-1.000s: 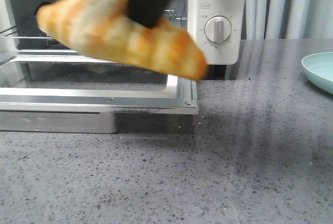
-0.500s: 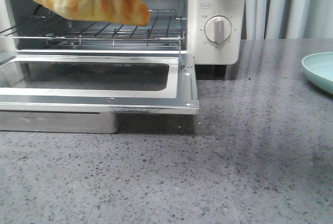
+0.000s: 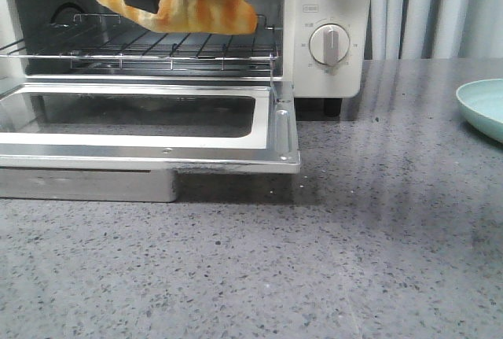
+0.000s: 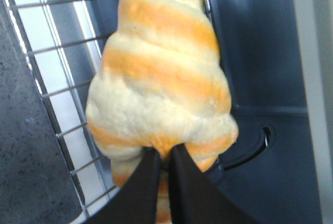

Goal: Put bread in oven

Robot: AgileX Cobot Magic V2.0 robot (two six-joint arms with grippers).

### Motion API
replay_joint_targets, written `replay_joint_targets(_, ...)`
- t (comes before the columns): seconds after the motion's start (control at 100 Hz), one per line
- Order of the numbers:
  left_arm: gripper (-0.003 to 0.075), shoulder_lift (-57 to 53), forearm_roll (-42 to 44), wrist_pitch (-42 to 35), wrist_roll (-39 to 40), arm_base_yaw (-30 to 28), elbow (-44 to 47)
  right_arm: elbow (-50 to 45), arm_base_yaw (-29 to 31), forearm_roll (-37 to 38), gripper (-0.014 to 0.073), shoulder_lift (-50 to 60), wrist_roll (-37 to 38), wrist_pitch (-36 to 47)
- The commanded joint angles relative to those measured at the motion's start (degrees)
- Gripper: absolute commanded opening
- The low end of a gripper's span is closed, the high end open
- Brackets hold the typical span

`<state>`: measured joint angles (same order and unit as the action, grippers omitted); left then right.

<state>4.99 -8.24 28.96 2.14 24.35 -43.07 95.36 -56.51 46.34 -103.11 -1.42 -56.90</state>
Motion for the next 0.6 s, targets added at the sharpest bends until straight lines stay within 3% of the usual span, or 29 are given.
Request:
replay_joint_targets(0.0, -0.0021, 1.0, -0.7, -3.7, 0.0, -0.1, -1.4, 2.2, 0.2, 3.4, 0.0052, 2.6, -0.1, 4.0)
replay_joint_targets(0.1, -0.0021, 1.0, -0.7, -3.2, 0.0, -0.1, -1.4, 2.2, 0.4, 3.4, 0.0332, 2.6, 0.1, 5.5)
replay_joint_targets(0.18, -0.0021, 1.0, -0.6, -3.1, 0.0, -0.1, -1.4, 2.2, 0.7, 3.4, 0.0456, 2.6, 1.4, 5.8)
replay_joint_targets(0.39, -0.0022, 0.9, 2.3, -1.9, 0.0, -0.1, -1.4, 2.4, 0.3, 3.4, 0.0472, 2.6, 1.4, 5.0)
replay_joint_targets(0.59, -0.0022, -2.2, 6.8, 2.7, 0.0, -0.1, -1.4, 3.6, -3.9, 3.4, 0.0472, 2.7, 1.4, 1.4)
